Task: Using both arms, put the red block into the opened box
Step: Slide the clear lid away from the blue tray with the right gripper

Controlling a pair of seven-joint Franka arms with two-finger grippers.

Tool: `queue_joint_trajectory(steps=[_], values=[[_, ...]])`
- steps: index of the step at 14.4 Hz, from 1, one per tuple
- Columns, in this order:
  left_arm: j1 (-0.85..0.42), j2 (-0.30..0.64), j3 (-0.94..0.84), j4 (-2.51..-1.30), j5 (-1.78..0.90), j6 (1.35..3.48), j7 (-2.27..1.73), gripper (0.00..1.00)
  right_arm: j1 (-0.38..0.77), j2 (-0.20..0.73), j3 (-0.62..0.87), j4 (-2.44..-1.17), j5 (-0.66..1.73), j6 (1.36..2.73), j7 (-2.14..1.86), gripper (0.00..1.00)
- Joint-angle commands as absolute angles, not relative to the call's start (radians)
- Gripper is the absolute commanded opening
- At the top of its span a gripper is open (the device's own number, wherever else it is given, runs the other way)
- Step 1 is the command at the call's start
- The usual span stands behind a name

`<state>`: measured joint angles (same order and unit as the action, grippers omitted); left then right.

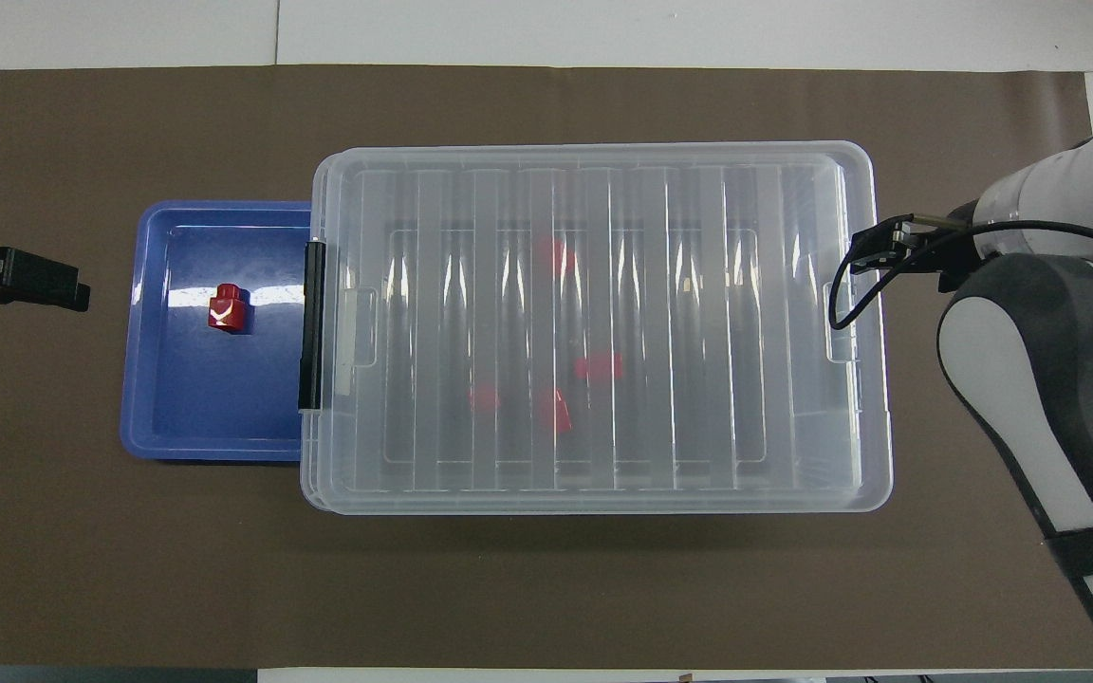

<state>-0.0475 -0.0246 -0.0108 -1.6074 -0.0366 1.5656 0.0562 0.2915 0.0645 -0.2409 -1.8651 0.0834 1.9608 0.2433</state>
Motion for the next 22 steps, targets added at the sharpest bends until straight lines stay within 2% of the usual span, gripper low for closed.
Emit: queue_joint_trajectory(steps=[1, 9, 22], values=[[-0.054, -0.034, 0.002, -1.614, -0.054, 1.552, 0.069, 1.0, 0.298, 0.048, -0.241, -1.913, 0.112, 2.0, 0.252, 1.0], [-0.054, -0.034, 0.002, -1.614, -0.054, 1.552, 0.069, 1.0, 0.281, 0.028, -0.248, -1.973, 0.065, 2.008, 0.112, 1.0], [-0.054, -0.034, 0.002, -1.614, -0.054, 1.552, 0.069, 1.0, 0.114, 0.032, -0.256, -1.965, 0.034, 2.022, -0.187, 1.0]])
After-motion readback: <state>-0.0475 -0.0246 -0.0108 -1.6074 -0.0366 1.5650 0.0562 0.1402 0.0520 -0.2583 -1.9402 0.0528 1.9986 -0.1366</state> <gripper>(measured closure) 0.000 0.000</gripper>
